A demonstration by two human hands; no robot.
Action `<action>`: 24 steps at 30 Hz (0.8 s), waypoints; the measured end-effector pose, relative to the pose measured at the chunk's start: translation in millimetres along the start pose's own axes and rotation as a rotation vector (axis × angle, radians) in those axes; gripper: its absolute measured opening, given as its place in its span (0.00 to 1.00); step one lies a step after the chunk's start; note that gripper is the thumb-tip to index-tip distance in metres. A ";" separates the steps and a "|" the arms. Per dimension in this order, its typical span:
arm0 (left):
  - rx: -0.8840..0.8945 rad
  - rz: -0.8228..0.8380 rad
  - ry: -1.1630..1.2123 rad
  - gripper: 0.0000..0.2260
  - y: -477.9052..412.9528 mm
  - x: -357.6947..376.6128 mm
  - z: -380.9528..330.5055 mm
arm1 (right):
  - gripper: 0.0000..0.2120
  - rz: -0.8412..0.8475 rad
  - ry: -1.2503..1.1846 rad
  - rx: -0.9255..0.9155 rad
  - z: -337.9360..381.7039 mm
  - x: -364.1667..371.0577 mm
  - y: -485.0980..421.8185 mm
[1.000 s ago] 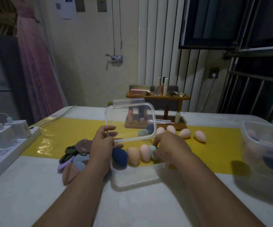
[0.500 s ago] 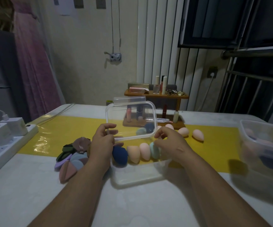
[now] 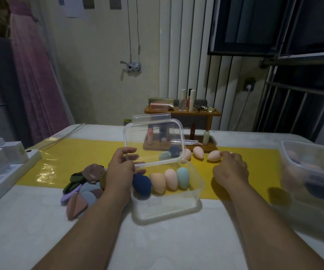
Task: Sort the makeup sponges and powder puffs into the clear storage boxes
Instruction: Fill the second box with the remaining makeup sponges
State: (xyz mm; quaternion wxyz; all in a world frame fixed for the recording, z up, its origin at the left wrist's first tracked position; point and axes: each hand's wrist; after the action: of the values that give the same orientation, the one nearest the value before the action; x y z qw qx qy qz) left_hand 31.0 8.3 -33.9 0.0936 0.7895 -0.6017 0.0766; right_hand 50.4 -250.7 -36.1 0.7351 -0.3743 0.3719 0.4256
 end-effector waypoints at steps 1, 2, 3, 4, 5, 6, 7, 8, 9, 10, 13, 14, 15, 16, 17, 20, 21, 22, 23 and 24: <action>0.003 0.004 0.006 0.22 0.0 0.2 0.0 | 0.28 0.027 -0.004 0.007 -2.7 1.2 -1.8; 0.005 0.006 0.010 0.22 -0.3 0.6 0.1 | 0.30 0.060 -0.010 0.015 -4.7 2.5 -3.4; 0.007 0.008 0.012 0.22 -0.6 0.7 0.2 | 0.31 0.091 -0.014 0.023 -5.8 3.6 -4.3; 0.009 0.010 0.012 0.22 -1.1 0.6 0.7 | 0.32 0.112 -0.012 0.029 -6.6 4.7 -4.7; 0.011 0.012 0.011 0.22 -1.5 0.6 1.2 | 0.33 0.113 -0.006 0.036 -6.6 5.3 -5.0; 0.011 0.013 0.008 0.22 -1.8 0.6 1.7 | 0.33 0.097 0.001 0.051 -6.1 5.1 -5.3; 0.011 0.015 0.006 0.22 -1.7 0.6 1.7 | 0.34 0.075 0.008 0.073 -5.6 4.5 -5.7; 0.010 0.017 0.005 0.22 -1.3 0.8 1.5 | 0.33 0.062 0.015 0.095 -5.9 4.0 -5.6; 0.009 0.018 0.005 0.22 -0.9 0.9 1.2 | 0.32 0.059 0.024 0.110 -6.6 4.1 -5.3; 0.007 0.016 0.003 0.22 -0.6 1.0 0.9 | 0.29 0.060 0.035 0.114 -7.9 4.7 -5.1; 0.008 0.015 0.005 0.22 0.1 0.6 0.8 | 0.18 -0.012 0.032 0.105 -11.0 6.1 -5.3; 0.008 0.016 0.007 0.21 0.3 0.3 0.4 | 0.14 -0.040 0.036 0.095 -11.1 5.9 -5.0; 0.005 0.018 0.008 0.21 0.6 0.2 0.4 | 0.11 -0.054 0.053 0.081 -11.1 5.4 -4.5; 0.001 0.019 0.010 0.21 0.8 0.3 0.2 | 0.09 -0.067 0.074 0.064 -11.0 4.6 -4.1; -0.002 0.020 0.011 0.21 1.2 0.3 -0.2 | 0.08 -0.095 0.081 0.053 -11.2 4.0 -4.1; -0.011 0.018 0.015 0.22 1.3 0.5 -0.3 | 0.09 -0.232 -0.053 0.029 -6.3 -1.7 -1.5; -0.010 0.019 0.016 0.22 1.0 0.4 -0.3 | 0.12 -0.270 -0.130 -0.003 -1.9 -5.0 0.6; -0.010 0.020 0.015 0.22 0.8 0.3 -0.3 | 0.15 -0.294 -0.199 -0.053 3.1 -8.4 3.4; -0.009 0.021 0.014 0.22 0.5 0.2 -0.4 | 0.17 -0.304 -0.261 -0.116 8.3 -11.5 6.6; -0.009 0.022 0.016 0.22 0.6 0.0 -0.2 | 0.17 -0.309 -0.316 -0.183 13.8 -14.7 9.6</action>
State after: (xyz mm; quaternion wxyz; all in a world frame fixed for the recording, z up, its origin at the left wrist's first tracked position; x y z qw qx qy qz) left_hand 30.5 8.2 -33.7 0.1012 0.7818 -0.6098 0.0813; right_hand 39.5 -240.4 -19.5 0.8037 -0.4204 0.1504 0.3934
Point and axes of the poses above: each hand's wrist, its own y-axis away from the middle knuckle, its own x-axis out of the palm, z = x × y, and after that the axes turned 9 degrees about -x, right-handed
